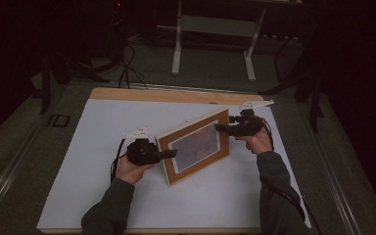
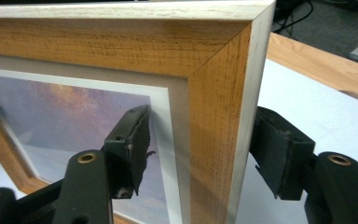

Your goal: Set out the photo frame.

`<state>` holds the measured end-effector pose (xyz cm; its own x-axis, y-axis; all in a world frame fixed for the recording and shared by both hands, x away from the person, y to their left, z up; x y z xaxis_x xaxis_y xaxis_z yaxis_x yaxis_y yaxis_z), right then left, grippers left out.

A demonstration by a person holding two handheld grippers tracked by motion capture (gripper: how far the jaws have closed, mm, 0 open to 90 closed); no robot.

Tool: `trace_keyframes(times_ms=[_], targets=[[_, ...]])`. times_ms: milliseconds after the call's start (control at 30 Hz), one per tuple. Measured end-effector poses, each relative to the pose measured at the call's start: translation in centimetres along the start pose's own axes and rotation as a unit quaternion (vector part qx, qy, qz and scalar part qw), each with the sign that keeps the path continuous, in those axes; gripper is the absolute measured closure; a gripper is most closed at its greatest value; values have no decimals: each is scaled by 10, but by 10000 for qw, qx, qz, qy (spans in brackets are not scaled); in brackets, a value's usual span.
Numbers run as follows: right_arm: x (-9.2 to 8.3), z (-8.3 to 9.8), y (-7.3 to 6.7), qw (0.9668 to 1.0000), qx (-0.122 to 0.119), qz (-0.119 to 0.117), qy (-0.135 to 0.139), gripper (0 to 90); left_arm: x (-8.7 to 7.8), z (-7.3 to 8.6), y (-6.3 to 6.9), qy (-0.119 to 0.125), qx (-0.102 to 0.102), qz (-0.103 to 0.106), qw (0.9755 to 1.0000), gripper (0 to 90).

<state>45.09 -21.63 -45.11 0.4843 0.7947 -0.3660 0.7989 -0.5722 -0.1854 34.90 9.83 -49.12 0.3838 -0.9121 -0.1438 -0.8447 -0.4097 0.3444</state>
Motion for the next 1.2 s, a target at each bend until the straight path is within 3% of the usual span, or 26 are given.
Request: trace_keyframes(times_ms=[200,367,633,733,800,867,1200], targets=[[0,2,3,9998,130,-104,73,409,0,-2,-3,6,33,-65,10000,759],[-7,4,5,9997,204,-100,61,499,0,-4,-9,64,25,-464,9989,774],[-12,8,7,9995,261,-98,150,542,0,-5,-11,133,11,-512,9986,777],[-11,8,8,9992,328,-137,156,515,1,-5,-11,146,29,-495,9987,778],[-7,9,10,9984,511,-233,110,463,3,-5,-12,137,42,-493,9987,778],[-6,9,10,9984,492,-249,98,463,3,-5,-12,130,52,-498,9987,778],[-18,16,15,9982,500,-98,308,607,5,-7,-16,168,85,-626,9979,770]])
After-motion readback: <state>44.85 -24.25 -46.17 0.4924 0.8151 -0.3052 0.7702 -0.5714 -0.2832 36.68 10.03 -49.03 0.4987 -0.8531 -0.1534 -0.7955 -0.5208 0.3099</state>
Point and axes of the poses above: each handheld gripper's, and its own axes: x roughly forward along the jaws, z roughly out of its underside, y roughly to its right, the point moved 3 cm from there along x, roughly forward along the jaws, and after that the axes turned 11 degrees about y, right-handed, at the moved point
